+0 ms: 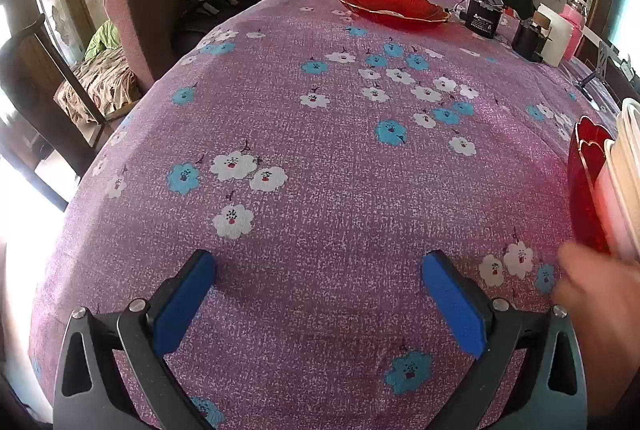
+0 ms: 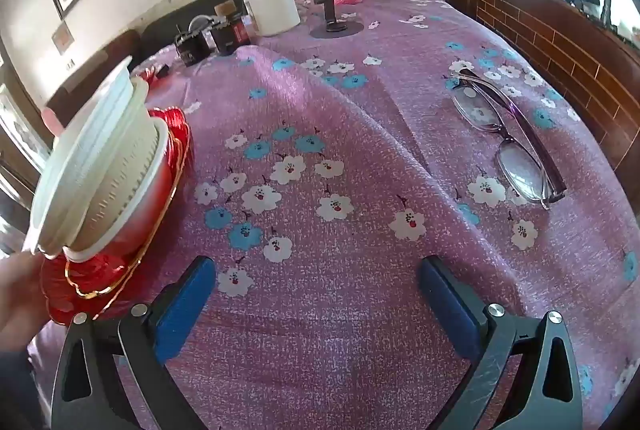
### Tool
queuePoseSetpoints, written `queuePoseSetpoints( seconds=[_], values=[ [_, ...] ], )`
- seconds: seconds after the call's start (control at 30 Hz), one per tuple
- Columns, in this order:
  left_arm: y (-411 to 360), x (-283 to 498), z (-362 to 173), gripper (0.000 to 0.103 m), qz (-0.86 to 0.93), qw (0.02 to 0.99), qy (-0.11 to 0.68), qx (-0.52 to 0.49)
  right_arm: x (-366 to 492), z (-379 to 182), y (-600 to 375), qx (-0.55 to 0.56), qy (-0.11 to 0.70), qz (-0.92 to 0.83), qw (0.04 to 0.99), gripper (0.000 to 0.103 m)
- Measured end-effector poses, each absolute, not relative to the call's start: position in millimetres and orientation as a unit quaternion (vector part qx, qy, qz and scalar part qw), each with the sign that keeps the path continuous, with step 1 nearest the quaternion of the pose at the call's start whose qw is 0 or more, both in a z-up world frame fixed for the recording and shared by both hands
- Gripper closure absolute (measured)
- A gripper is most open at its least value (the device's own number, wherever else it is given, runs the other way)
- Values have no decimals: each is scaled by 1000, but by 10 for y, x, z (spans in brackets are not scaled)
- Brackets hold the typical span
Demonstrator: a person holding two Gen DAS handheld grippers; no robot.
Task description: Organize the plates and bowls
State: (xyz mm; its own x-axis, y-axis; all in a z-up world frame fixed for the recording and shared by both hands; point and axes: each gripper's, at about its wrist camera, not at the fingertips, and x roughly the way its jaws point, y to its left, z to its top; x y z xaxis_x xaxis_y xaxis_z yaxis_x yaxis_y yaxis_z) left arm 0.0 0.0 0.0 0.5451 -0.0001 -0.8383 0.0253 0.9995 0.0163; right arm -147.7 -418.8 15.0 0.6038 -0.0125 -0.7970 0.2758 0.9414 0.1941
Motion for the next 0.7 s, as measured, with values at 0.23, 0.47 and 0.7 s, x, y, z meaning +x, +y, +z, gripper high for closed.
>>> queuePoseSetpoints(
  seconds=[0.23,0.47,0.7],
  values=[
    [0,0,0,0,-7,879,477,14,-1544,132,-4244,172,427,-72,885,1],
    [0,1,0,0,-7,879,477,13,-1514,169,-4231,163,430,-75,885,1],
    [-1,0,0,0,-7,879,477,13,-1510,183,-4228,165,431,-73,884,1]
  ],
)
